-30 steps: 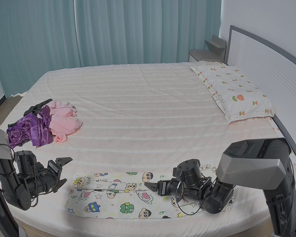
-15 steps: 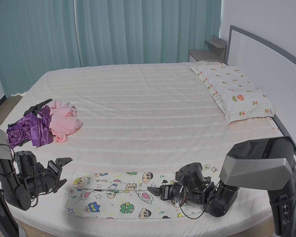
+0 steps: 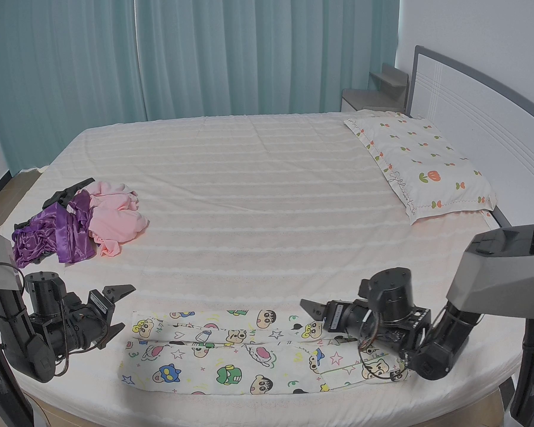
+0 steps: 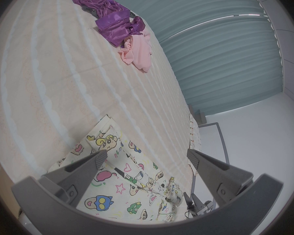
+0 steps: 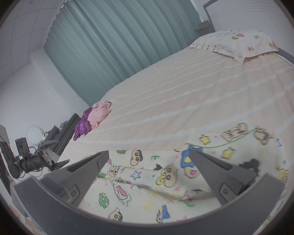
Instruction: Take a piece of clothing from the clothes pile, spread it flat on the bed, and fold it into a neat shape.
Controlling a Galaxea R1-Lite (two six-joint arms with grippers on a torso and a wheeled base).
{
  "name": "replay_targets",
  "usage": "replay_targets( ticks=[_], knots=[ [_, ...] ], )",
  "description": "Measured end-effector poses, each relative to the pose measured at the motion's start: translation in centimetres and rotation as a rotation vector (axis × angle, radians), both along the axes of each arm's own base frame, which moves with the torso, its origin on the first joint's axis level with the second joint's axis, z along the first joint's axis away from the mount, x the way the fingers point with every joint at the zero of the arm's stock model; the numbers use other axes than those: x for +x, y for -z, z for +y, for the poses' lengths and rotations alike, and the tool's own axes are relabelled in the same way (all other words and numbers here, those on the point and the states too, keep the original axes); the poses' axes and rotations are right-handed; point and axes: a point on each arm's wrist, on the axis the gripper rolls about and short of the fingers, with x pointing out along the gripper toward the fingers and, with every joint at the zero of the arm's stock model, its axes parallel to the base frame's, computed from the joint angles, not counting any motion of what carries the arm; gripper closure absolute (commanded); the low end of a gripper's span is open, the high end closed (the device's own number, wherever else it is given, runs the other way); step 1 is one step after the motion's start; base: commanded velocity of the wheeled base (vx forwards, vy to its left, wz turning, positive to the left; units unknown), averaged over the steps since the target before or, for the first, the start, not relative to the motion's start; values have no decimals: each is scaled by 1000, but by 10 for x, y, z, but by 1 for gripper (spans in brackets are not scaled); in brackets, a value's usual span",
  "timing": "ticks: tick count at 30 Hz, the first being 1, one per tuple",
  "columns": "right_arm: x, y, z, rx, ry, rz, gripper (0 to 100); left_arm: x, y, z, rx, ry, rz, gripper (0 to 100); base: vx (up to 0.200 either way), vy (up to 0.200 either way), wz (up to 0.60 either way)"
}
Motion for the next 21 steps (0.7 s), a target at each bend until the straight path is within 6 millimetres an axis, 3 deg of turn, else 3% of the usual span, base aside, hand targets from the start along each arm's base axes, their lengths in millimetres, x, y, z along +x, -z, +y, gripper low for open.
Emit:
replay_targets(
  ticks=[8,11,16,21],
  knots=[
    [-33,-25,-46,77,77,-107,0,-4,-1,-6,-6,33,9,0,0,0,0],
    [-43,-24,-58,68,97,-94,0,-6,0,-9,-7,46,14,0,0,0,0],
    [-50,-21,-66,54,113,-64,0,-10,1,-12,-4,60,25,0,0,120,0],
    [-51,-18,-67,48,115,-47,0,-13,2,-14,1,74,37,0,0,0,0]
  ],
)
